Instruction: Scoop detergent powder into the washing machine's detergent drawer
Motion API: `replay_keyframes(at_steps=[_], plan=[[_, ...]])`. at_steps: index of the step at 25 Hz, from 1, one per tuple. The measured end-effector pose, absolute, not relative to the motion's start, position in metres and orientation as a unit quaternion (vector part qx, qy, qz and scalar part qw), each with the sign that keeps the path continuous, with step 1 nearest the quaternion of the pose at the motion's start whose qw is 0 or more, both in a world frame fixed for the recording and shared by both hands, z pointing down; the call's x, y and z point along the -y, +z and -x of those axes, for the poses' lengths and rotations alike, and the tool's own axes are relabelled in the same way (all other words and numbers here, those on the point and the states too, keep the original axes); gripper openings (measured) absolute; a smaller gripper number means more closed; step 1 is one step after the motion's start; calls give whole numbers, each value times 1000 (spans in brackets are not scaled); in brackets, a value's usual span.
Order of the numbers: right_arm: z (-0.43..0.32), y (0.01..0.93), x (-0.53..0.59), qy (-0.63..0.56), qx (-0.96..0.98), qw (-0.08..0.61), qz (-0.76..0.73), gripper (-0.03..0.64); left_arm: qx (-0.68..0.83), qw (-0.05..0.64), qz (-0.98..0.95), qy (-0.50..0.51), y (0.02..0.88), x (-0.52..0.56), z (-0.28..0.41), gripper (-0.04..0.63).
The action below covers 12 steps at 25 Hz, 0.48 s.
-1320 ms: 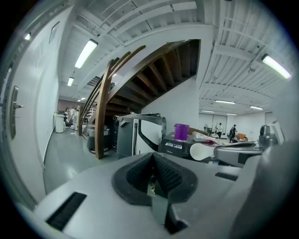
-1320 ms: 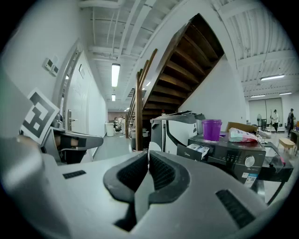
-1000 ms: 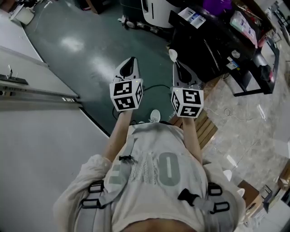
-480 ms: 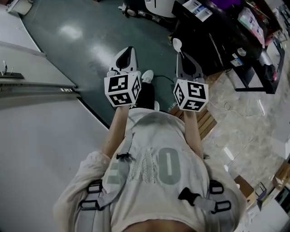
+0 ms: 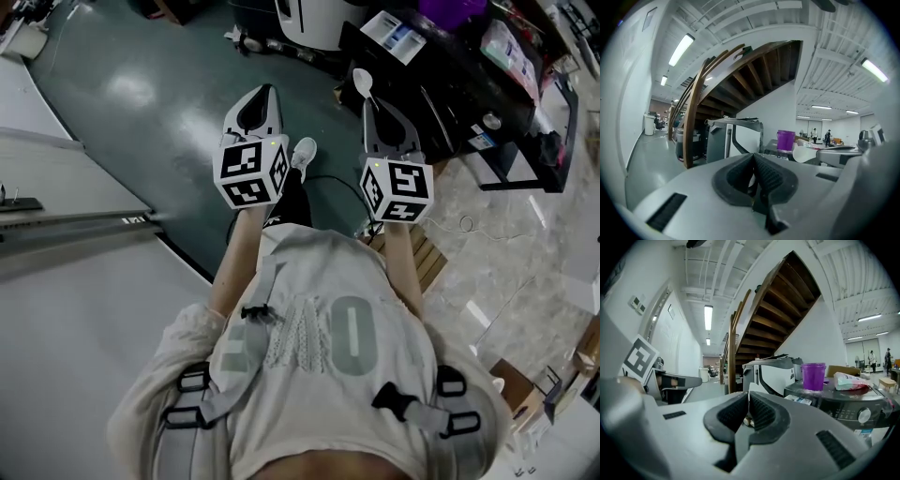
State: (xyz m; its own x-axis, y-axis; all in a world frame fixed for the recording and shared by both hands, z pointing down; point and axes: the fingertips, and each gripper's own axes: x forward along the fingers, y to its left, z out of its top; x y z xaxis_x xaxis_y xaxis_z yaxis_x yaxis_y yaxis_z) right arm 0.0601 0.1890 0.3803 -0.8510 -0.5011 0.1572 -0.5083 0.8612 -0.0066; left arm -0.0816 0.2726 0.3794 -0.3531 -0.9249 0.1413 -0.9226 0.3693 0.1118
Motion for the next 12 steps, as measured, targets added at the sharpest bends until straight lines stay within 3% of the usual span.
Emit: replay_keyframes(at_steps=[12], plan=[[47,366,-84,33,960,71,-270,11,789,98,-607,-5,369,-139,171,20]])
